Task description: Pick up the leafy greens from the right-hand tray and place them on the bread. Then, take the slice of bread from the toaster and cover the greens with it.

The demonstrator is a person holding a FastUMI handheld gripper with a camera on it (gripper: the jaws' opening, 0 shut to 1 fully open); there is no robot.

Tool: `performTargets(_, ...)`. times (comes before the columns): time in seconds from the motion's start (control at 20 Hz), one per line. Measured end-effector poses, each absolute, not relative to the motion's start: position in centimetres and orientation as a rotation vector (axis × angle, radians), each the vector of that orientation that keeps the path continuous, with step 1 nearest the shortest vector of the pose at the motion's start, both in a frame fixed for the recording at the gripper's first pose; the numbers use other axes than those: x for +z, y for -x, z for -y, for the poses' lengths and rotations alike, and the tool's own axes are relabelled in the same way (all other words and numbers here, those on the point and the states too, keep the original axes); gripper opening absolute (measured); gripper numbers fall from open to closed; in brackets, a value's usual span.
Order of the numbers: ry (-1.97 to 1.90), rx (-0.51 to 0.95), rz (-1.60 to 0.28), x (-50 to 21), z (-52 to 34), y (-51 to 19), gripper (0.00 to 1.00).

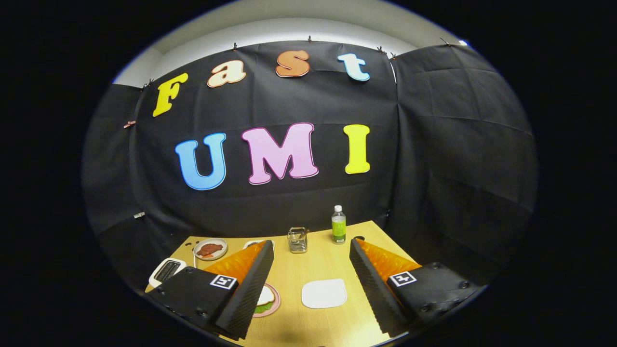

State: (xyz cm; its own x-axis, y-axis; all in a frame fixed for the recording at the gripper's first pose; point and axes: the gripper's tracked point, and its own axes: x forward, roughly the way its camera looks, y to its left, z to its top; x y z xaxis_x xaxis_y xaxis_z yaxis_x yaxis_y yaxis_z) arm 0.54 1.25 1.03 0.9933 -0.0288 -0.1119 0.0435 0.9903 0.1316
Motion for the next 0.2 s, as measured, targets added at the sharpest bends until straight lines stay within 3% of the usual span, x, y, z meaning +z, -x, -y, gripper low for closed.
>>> performTargets(0.2,-0.098,0.056,-0.135,0.09,-1.69,-1.82,0.98)
